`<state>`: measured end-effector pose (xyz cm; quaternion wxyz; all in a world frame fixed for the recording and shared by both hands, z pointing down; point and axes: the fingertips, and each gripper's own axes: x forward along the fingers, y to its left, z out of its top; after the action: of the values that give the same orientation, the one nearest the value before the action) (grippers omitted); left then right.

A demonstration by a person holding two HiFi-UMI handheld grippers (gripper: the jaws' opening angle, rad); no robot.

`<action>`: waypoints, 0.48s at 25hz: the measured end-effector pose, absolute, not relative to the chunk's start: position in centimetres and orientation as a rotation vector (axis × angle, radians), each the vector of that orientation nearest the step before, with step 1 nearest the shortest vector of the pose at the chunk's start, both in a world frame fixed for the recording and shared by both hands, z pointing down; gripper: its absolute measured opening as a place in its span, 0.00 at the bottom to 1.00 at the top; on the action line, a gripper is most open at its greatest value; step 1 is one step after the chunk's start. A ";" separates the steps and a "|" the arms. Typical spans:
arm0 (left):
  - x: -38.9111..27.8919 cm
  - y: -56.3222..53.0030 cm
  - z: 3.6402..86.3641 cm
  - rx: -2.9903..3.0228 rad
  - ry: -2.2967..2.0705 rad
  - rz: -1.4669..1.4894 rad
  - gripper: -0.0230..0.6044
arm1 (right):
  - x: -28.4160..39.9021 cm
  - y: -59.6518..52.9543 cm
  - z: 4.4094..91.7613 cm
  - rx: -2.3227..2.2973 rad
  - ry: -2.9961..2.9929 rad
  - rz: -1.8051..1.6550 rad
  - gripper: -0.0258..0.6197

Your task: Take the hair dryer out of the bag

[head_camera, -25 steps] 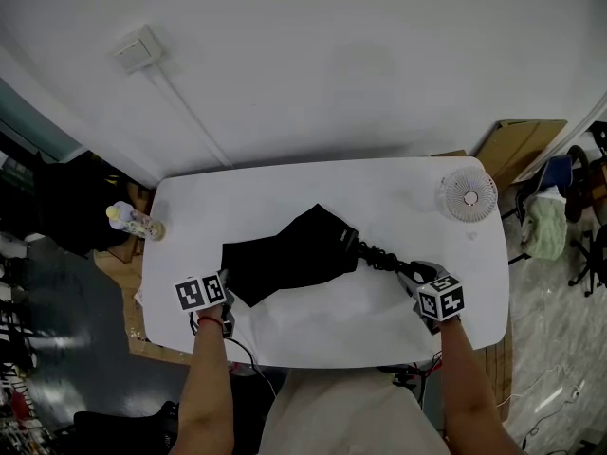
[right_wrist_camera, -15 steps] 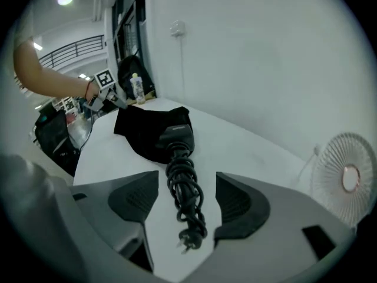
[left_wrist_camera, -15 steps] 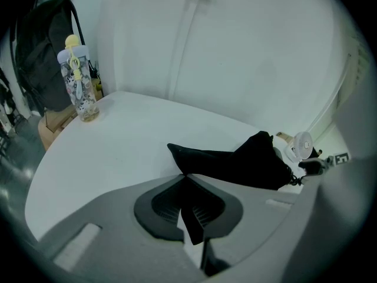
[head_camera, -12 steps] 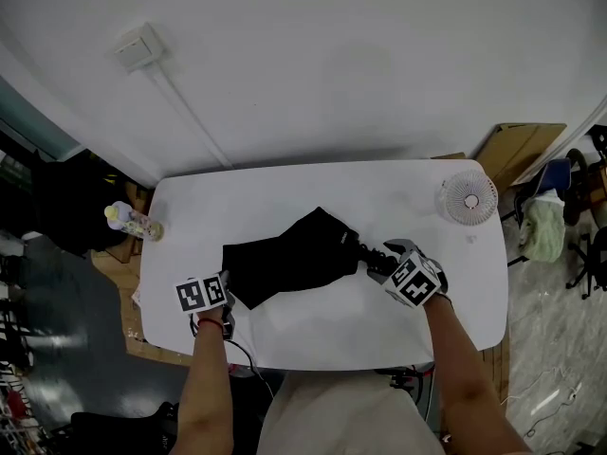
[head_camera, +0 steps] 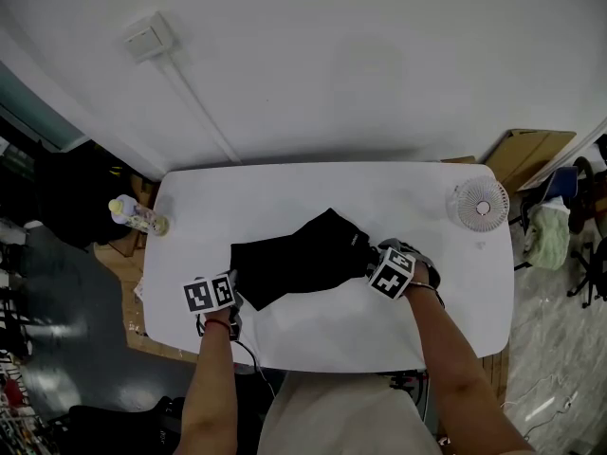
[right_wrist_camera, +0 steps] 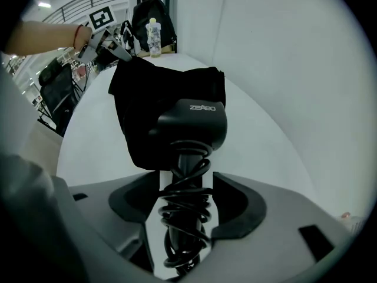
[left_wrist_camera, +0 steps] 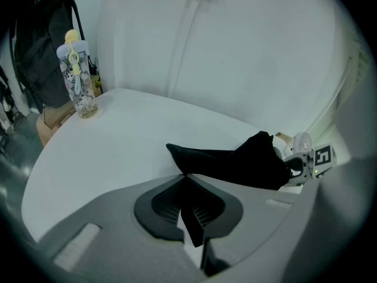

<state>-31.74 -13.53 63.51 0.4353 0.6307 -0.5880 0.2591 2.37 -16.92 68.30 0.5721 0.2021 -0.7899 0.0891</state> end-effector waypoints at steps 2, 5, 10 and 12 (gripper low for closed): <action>-31.8 -13.4 63.6 1.567 -1.460 0.644 0.06 | 2.3 -16.9 68.7 0.473 -1.840 0.224 0.49; -31.7 -13.4 63.7 1.569 -1.456 0.643 0.06 | 2.1 -17.0 69.0 0.465 -1.833 0.243 0.47; -31.7 -13.3 63.7 1.566 -1.453 0.636 0.06 | 2.4 -17.0 68.8 0.538 -1.847 0.318 0.43; -31.8 -13.3 63.7 1.563 -1.452 0.633 0.06 | 2.6 -16.9 68.7 0.584 -1.860 0.338 0.42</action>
<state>-31.79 -13.28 63.72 0.4422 0.6300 -0.5852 0.2550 2.59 -16.89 68.70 0.5493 0.2466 -0.7855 0.1428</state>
